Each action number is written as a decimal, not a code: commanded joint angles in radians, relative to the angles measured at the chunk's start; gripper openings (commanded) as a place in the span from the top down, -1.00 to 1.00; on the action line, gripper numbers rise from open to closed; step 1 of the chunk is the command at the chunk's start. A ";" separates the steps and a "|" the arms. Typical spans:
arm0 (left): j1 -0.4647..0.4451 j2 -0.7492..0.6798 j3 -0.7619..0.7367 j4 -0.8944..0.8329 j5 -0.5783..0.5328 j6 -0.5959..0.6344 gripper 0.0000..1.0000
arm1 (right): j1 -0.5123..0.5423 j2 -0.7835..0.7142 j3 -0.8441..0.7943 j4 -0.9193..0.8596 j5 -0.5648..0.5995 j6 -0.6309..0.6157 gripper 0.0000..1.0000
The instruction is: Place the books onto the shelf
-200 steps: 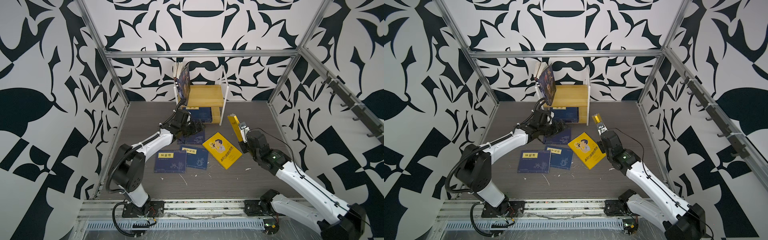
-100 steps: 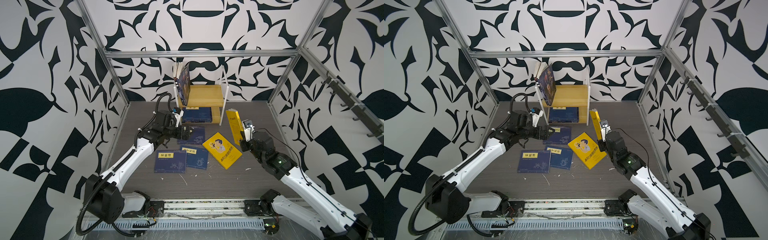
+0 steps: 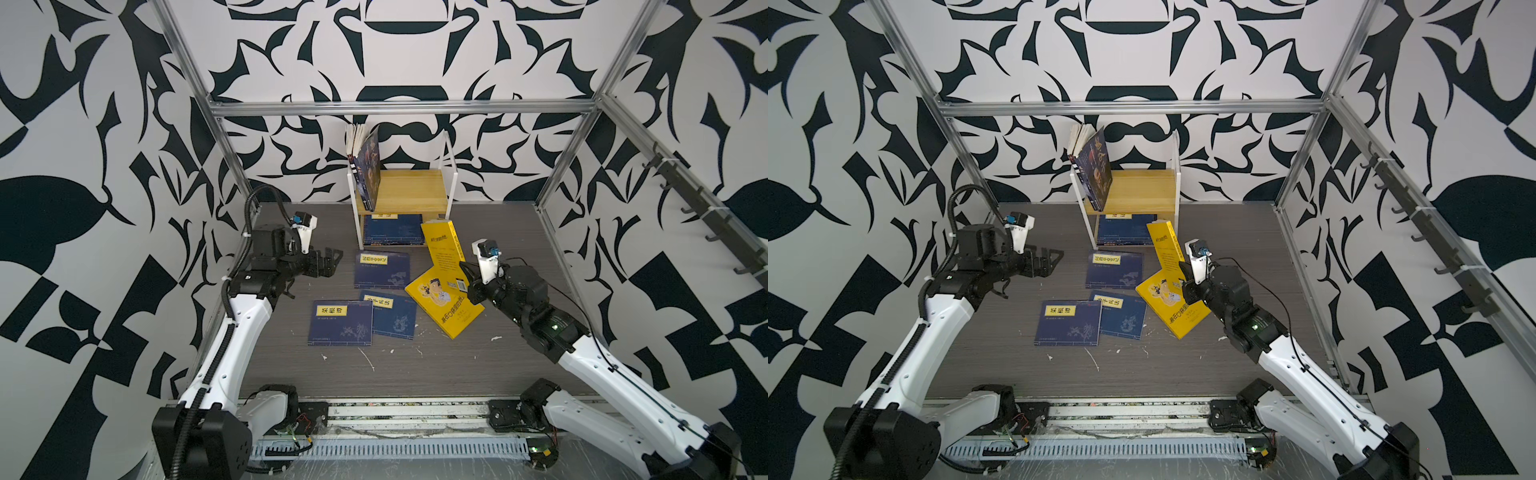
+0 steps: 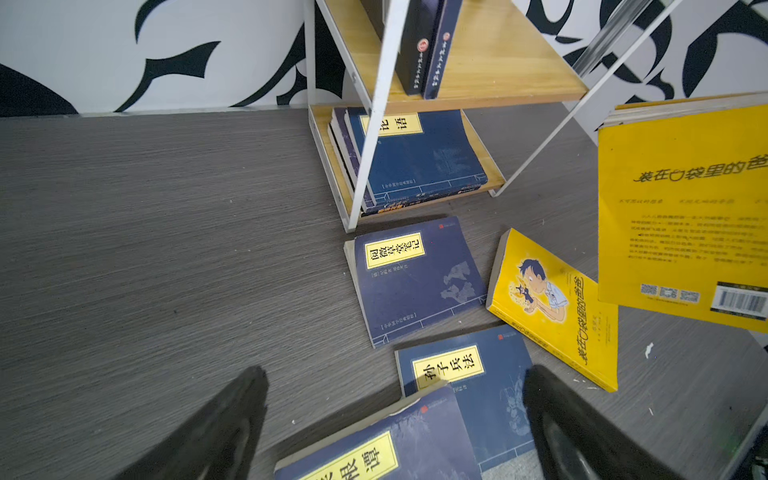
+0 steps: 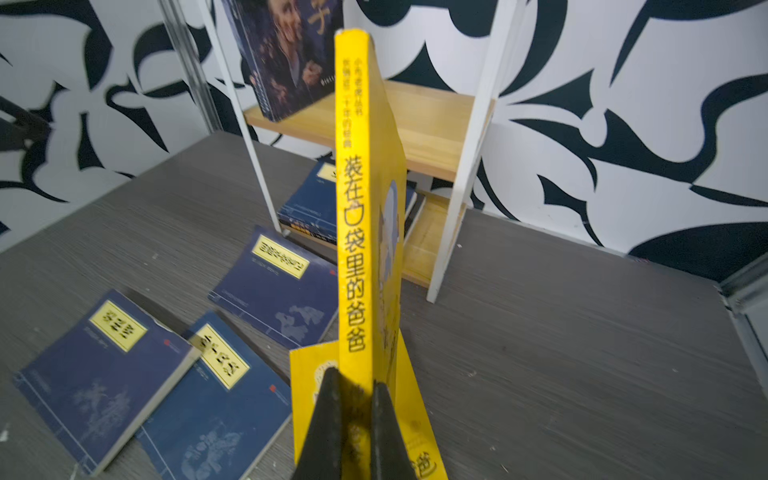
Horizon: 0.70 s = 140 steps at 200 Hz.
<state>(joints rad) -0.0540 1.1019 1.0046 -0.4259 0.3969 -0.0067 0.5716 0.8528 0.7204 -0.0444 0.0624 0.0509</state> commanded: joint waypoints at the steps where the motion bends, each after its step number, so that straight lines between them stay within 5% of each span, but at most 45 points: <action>1: 0.064 -0.043 -0.036 -0.020 0.120 0.025 -0.99 | 0.018 -0.006 0.026 0.275 -0.059 0.040 1.00; 77: 0.124 -0.095 -0.120 0.032 0.186 0.011 -0.99 | 0.068 0.202 0.212 0.584 -0.035 0.122 1.00; 140: 0.112 -0.127 -0.135 0.043 0.201 0.014 -1.00 | 0.070 0.471 0.408 0.851 0.098 0.025 1.00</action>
<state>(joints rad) 0.0631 0.9981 0.8913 -0.3981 0.5678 -0.0002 0.6376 1.2747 1.0149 0.5529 0.0845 0.1284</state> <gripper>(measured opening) 0.997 0.048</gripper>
